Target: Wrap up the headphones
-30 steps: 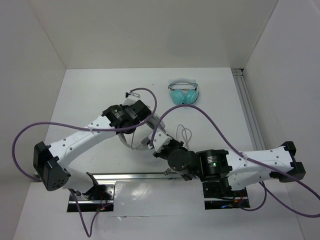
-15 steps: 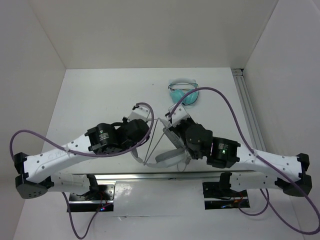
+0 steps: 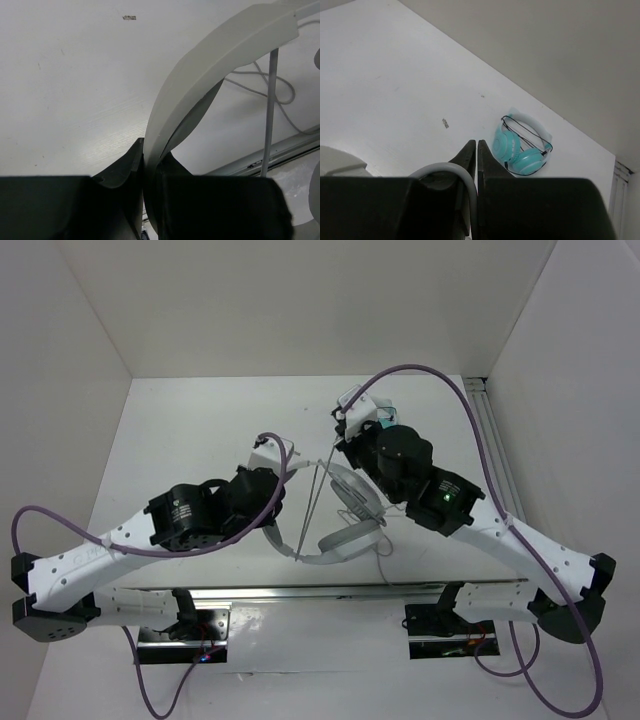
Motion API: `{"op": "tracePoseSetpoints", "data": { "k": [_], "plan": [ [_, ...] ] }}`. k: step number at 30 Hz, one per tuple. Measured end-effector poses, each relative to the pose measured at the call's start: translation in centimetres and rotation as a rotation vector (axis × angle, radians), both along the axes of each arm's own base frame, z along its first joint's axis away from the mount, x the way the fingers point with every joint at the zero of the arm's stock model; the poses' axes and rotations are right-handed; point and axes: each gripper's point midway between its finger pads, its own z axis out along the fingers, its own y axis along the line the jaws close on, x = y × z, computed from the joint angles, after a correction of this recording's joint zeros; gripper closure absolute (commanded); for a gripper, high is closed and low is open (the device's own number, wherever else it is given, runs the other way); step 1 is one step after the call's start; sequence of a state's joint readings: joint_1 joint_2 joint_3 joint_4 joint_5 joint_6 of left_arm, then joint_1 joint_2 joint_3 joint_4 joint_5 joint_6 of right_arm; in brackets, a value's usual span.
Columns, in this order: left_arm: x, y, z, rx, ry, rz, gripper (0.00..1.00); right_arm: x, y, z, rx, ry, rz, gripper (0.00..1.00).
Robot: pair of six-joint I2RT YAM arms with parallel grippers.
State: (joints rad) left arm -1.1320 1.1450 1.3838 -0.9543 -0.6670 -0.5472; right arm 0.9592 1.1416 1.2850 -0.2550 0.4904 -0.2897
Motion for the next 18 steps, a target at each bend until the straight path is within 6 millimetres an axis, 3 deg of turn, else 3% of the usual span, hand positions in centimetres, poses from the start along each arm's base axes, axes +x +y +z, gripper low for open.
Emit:
{"op": "tracePoseSetpoints", "data": {
  "k": [6,9,14,18],
  "plan": [
    [-0.6,-0.3,-0.2,0.018,0.021,-0.052,1.00,1.2,0.2,0.9,-0.003,-0.005,0.016,0.81],
    [-1.5,0.1,-0.8,0.080,0.051,-0.110,1.00,3.8,-1.3,0.9,0.009,-0.004,-0.038,0.74],
    [-3.4,1.4,-1.8,0.187,0.122,-0.203,1.00,8.1,-4.0,0.5,0.068,0.028,-0.087,0.74],
    [-3.7,1.9,-1.2,0.190,0.128,-0.208,1.00,9.2,-3.8,-0.5,0.151,0.058,-0.026,1.00]
  ]
}}
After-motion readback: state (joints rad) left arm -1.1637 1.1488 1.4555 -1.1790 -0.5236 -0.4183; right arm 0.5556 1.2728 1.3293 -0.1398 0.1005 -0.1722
